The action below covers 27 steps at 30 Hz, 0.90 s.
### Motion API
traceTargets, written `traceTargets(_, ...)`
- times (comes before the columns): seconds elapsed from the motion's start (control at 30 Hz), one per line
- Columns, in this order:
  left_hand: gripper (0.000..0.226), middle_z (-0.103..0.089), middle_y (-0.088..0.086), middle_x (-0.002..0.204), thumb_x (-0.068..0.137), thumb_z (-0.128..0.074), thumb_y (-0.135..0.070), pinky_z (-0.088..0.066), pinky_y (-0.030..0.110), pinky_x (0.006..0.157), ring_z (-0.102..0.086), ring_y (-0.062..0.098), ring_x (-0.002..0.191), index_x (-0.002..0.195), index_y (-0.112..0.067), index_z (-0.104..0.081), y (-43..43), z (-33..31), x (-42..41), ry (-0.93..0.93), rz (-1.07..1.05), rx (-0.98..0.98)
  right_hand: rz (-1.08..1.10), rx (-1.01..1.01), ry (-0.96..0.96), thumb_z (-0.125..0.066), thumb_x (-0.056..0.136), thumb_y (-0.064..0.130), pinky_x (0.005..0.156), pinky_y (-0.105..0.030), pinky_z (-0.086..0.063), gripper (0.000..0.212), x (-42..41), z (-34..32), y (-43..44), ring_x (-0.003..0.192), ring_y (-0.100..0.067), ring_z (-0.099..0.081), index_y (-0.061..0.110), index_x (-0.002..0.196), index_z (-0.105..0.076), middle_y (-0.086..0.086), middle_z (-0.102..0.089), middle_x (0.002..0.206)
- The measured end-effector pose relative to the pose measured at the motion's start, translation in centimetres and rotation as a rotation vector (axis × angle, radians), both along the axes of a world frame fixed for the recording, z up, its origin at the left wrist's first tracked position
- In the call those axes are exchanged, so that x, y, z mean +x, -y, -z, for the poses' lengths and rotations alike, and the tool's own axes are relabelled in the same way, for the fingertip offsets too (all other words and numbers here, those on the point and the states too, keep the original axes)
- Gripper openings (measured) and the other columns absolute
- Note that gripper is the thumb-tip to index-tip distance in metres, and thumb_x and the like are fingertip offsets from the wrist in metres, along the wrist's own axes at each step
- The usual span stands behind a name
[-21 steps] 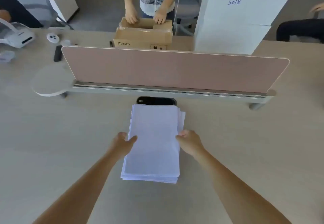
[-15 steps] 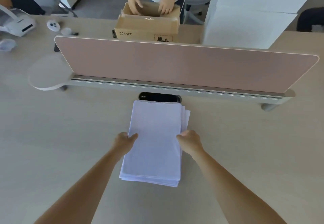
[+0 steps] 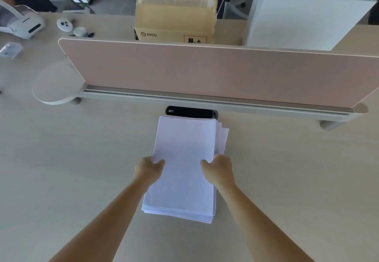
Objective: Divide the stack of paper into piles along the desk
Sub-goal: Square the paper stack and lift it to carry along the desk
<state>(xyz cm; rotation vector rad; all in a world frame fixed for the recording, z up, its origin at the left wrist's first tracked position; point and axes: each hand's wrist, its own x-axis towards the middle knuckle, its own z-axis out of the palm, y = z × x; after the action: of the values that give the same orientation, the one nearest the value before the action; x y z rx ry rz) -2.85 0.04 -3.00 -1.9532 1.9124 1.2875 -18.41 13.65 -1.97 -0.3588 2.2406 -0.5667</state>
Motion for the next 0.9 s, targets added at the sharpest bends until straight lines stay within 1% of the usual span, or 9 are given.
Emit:
traceTargets(0.07, 0.032, -0.046, 0.000, 0.058, 0.088, -0.059, -0.027, -0.031, 0.025, 0.050, -0.045, 0.022, 0.059, 0.060, -0.019, -0.044, -0.1, -0.2, 0.1, -0.005, 0.010, 0.000, -0.024, 0.020, -0.046, -0.049, 0.091, 0.031, 0.063, -0.029, -0.036, 0.034, 0.6, -0.1, 0.2, 0.096, -0.027, -0.042, 0.014, 0.065, -0.034, -0.009, -0.043, 0.100)
traceTargets(0.13, 0.030, -0.047, 0.000, 0.058, 0.088, -0.059, -0.027, -0.032, 0.025, 0.050, -0.046, 0.022, 0.060, 0.061, -0.019, -0.047, -0.2, -0.3, 0.1, -0.013, 0.019, 0.005, -0.016, -0.028, -0.042, -0.049, 0.090, 0.032, 0.072, -0.030, -0.039, 0.029, 1.0, -0.2, 0.4, 0.103, -0.027, -0.044, 0.014, 0.071, -0.038, -0.007, -0.043, 0.104)
traceTargets(0.2, 0.029, -0.047, -0.001, 0.059, 0.088, -0.059, -0.028, -0.032, 0.025, 0.050, -0.047, 0.022, 0.059, 0.062, -0.020, -0.048, -0.2, -0.4, 0.2, -0.014, 0.027, 0.004, 0.088, -0.132, 0.078, -0.052, 0.089, 0.031, 0.062, -0.028, -0.041, 0.020, 1.2, -0.2, 0.7, 0.085, -0.022, -0.052, 0.012, 0.087, -0.045, -0.004, -0.048, 0.099)
traceTargets(0.27, 0.030, -0.047, -0.001, 0.059, 0.088, -0.058, -0.028, -0.031, 0.025, 0.049, -0.045, 0.019, 0.057, 0.062, -0.021, -0.045, -0.2, -0.6, 0.2, -0.008, 0.038, -0.002, 0.282, -0.222, 0.263, -0.056, 0.089, 0.030, 0.054, -0.027, -0.038, 0.030, 1.2, -0.3, 1.1, 0.070, -0.017, -0.051, 0.010, 0.109, -0.047, -0.002, -0.054, 0.094)
traceTargets(0.37, 0.032, -0.045, -0.001, 0.061, 0.089, -0.058, -0.029, -0.030, 0.025, 0.047, -0.044, 0.018, 0.056, 0.063, -0.020, -0.042, -0.2, -0.8, 0.2, 0.004, 0.044, -0.008, 0.451, -0.243, 0.424, -0.059, 0.090, 0.024, 0.056, -0.027, -0.041, 0.026, 1.3, 0.0, 1.3, 0.071, -0.017, -0.054, 0.010, 0.112, -0.056, -0.002, -0.061, 0.090)
traceTargets(0.5, 0.035, -0.043, -0.001, 0.060, 0.089, -0.059, -0.030, -0.028, 0.025, 0.047, -0.042, 0.018, 0.054, 0.062, -0.018, -0.039, -0.2, -1.1, 0.1, 0.002, 0.027, -0.013, 0.235, -0.159, 0.244, -0.044, 0.091, 0.011, 0.062, -0.027, -0.046, 0.020, 2.1, 0.6, 1.3, 0.085, -0.024, -0.056, 0.010, 0.102, -0.061, -0.003, -0.060, 0.097)
traceTargets(0.6, 0.036, -0.041, -0.002, 0.060, 0.090, -0.058, -0.030, -0.027, 0.025, 0.047, -0.040, 0.016, 0.054, 0.062, -0.018, -0.038, -0.5, -1.3, 0.1, 0.001, 0.034, -0.023, 0.069, 0.001, -0.004, -0.040, 0.094, 0.010, 0.089, -0.036, -0.047, 0.009, 2.8, 0.7, 1.4, 0.112, -0.031, -0.037, 0.011, 0.092, -0.049, -0.007, -0.037, 0.119)
traceTargets(0.7, 0.034, -0.044, -0.002, 0.060, 0.091, -0.058, -0.030, -0.030, 0.024, 0.047, -0.043, 0.016, 0.055, 0.063, -0.021, -0.041, -0.9, -1.4, 0.0, -0.015, 0.046, -0.027, 0.019, 0.057, -0.016, -0.041, 0.094, 0.008, 0.099, -0.041, -0.046, 0.008, 3.2, 0.4, 1.7, 0.118, -0.032, -0.032, 0.012, 0.095, -0.048, -0.012, -0.033, 0.132)
traceTargets(0.9, 0.024, -0.050, -0.002, 0.064, 0.092, -0.058, -0.032, -0.033, 0.023, 0.047, -0.049, 0.015, 0.057, 0.074, -0.019, -0.050, -1.3, -1.4, 0.0, -0.038, 0.050, -0.030, -0.043, 0.094, -0.107, -0.046, 0.093, 0.009, 0.107, -0.038, -0.031, 0.020, 3.9, -0.6, 2.2, 0.125, -0.035, -0.035, 0.011, 0.110, -0.056, -0.014, -0.038, 0.138)
